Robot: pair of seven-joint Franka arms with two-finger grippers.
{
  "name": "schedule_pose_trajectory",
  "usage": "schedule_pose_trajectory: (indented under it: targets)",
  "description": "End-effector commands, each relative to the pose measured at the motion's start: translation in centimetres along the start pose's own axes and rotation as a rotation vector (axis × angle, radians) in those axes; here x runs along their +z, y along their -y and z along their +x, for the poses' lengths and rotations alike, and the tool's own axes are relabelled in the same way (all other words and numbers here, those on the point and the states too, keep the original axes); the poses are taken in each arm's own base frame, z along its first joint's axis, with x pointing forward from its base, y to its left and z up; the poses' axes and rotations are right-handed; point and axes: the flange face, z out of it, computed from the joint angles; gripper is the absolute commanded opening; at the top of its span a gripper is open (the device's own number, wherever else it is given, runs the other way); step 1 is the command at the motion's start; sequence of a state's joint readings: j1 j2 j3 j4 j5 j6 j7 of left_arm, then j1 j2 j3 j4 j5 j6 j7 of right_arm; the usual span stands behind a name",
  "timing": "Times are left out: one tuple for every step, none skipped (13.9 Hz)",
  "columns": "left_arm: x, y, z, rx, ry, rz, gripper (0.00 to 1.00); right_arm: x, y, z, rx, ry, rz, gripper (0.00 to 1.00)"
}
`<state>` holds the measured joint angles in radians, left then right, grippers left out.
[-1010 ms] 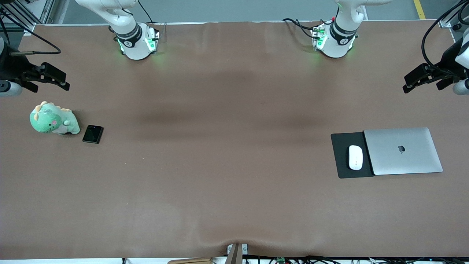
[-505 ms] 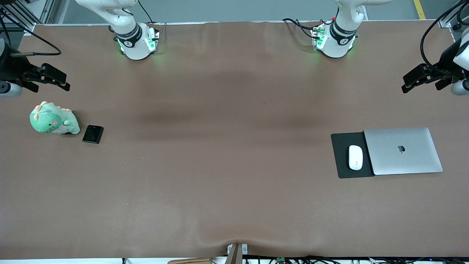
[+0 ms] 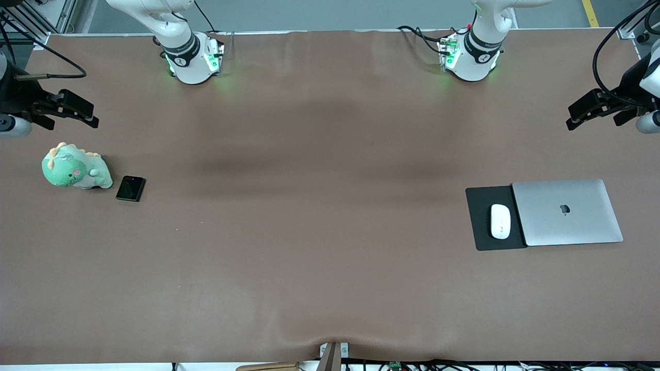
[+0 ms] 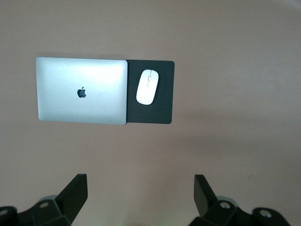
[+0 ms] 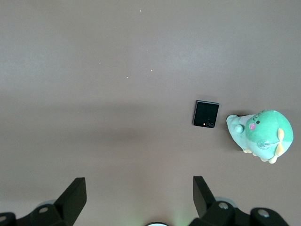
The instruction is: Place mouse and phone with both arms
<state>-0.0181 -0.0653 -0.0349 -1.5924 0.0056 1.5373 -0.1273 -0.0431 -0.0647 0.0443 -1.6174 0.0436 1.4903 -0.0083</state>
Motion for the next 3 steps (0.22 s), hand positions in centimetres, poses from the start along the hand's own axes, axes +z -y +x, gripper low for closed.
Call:
schedule_pose_trajectory:
  targets:
    - [-0.96, 0.29, -0.15, 0.007, 0.005, -0.010, 1.00, -0.01, 0.20, 0.18, 0.014, 0.008, 0.002, 1.00]
    - [-0.96, 0.37, -0.14, 0.006, 0.005, -0.010, 1.00, -0.01, 0.12, 0.18, 0.015, 0.008, 0.003, 1.00]
    - [-0.96, 0.37, -0.14, 0.006, 0.005, -0.010, 1.00, -0.01, 0.12, 0.18, 0.015, 0.008, 0.003, 1.00]
